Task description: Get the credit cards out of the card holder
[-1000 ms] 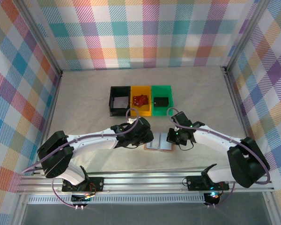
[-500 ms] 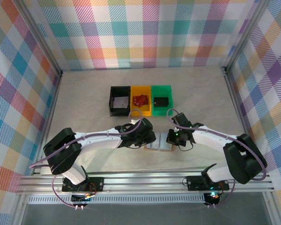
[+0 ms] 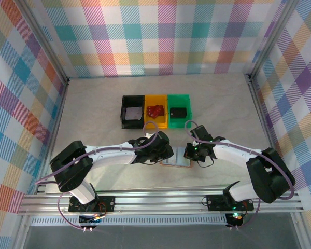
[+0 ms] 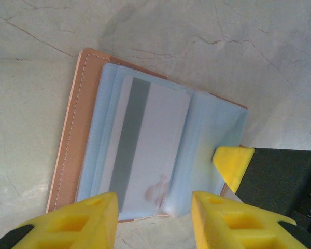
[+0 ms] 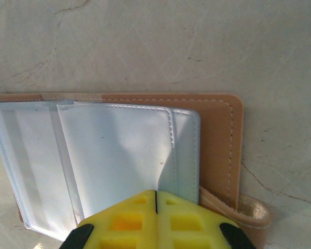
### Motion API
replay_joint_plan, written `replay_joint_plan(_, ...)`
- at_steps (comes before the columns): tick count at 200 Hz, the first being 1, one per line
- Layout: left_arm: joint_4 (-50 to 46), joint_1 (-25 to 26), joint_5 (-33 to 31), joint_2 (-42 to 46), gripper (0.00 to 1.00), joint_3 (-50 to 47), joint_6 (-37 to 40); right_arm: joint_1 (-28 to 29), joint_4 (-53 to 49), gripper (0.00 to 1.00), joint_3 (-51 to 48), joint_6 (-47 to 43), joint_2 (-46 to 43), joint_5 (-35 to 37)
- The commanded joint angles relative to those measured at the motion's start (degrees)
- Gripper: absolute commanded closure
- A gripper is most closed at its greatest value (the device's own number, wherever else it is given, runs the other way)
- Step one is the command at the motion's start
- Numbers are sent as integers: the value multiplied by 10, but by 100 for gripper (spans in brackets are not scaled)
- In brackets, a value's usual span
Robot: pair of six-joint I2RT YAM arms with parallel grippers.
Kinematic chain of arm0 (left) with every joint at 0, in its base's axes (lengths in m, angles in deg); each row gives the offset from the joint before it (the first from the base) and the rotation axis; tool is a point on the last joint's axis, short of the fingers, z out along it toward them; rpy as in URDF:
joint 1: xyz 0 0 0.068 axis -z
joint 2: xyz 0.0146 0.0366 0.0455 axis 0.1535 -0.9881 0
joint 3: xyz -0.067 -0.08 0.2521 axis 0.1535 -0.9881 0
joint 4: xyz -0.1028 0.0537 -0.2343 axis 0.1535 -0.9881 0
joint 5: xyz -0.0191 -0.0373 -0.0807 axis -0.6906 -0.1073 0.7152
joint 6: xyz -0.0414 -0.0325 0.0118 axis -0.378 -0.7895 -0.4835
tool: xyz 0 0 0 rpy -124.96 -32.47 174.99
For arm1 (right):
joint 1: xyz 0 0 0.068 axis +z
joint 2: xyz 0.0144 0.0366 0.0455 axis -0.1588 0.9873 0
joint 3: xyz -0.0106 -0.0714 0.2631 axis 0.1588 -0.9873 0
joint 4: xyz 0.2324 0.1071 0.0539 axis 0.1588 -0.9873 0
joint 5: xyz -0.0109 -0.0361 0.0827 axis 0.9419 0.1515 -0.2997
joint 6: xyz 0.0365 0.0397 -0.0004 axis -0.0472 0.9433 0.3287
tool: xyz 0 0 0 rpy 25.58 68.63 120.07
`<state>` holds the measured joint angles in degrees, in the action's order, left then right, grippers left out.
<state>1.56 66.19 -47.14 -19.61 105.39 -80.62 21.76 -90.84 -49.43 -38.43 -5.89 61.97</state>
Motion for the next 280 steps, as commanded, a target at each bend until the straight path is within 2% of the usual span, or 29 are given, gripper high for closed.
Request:
replay_joint_plan(1, 7, 9, 1, -12, 58, -10, -6, -7, -12, 100, -14, 0, 6, 5)
replay_joint_plan(113, 1, 9, -14, -34, 58, -3, 0, -11, -14, 100, -23, -1, -11, 1)
replay_joint_plan(195, 21, 9, 4, -70, 58, 8, 2, -12, -13, 100, -26, -8, -23, -10)
replay_joint_plan(280, 39, 9, 3, -44, 58, 3, -2, -12, -6, 100, -30, -9, -18, -17)
